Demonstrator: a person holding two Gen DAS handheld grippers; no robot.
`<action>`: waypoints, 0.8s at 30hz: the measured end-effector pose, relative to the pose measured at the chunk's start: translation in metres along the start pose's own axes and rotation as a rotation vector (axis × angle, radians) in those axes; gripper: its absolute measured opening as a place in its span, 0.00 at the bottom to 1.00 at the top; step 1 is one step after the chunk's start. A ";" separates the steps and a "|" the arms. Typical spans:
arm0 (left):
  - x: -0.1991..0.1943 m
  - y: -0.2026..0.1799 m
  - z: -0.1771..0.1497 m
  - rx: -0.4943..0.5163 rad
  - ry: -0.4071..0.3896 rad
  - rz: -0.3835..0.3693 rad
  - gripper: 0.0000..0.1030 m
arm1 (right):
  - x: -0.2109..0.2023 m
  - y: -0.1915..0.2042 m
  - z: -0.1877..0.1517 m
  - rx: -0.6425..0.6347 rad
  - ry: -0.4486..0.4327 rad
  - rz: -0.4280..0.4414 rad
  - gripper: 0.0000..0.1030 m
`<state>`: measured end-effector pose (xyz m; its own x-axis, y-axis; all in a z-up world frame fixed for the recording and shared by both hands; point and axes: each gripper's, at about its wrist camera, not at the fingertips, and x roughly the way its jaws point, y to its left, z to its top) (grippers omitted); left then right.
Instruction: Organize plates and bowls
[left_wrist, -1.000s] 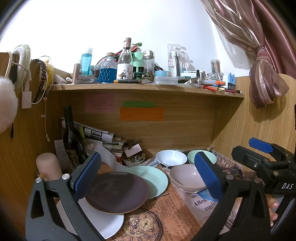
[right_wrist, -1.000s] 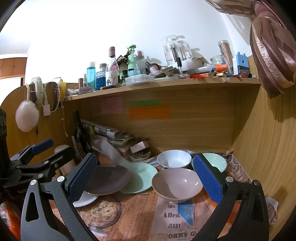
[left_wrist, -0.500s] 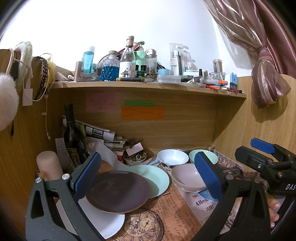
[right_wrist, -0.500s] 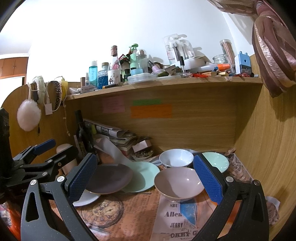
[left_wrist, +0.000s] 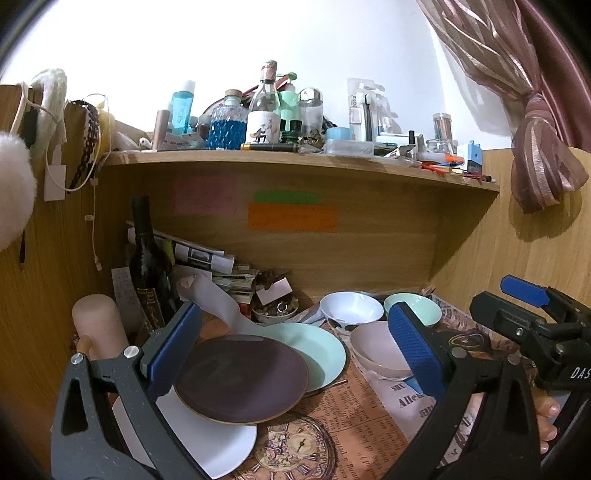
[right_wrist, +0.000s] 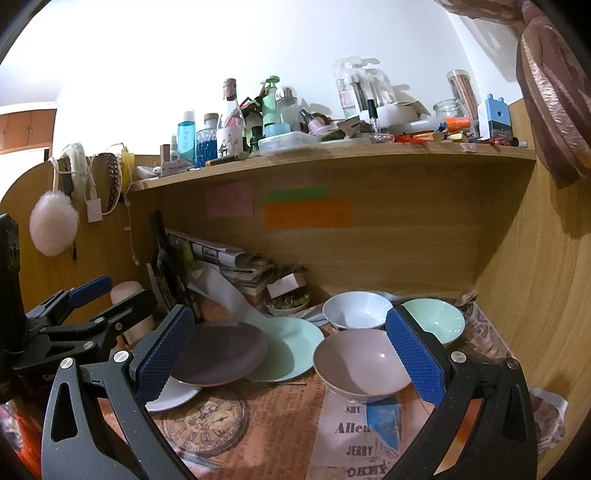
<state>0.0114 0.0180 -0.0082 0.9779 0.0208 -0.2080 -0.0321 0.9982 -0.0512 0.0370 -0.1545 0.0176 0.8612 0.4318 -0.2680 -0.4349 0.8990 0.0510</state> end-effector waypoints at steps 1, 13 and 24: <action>0.002 0.002 -0.001 -0.003 0.005 -0.003 1.00 | 0.003 0.001 0.000 -0.001 0.006 -0.002 1.00; 0.046 0.040 -0.019 -0.011 0.175 0.000 0.99 | 0.052 0.010 -0.020 0.028 0.096 0.042 1.00; 0.088 0.089 -0.038 -0.006 0.327 0.048 0.86 | 0.112 0.021 -0.044 0.037 0.255 0.088 1.00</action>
<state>0.0872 0.1067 -0.0683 0.8571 0.0473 -0.5130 -0.0786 0.9961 -0.0396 0.1128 -0.0900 -0.0536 0.7241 0.4806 -0.4947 -0.4913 0.8628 0.1192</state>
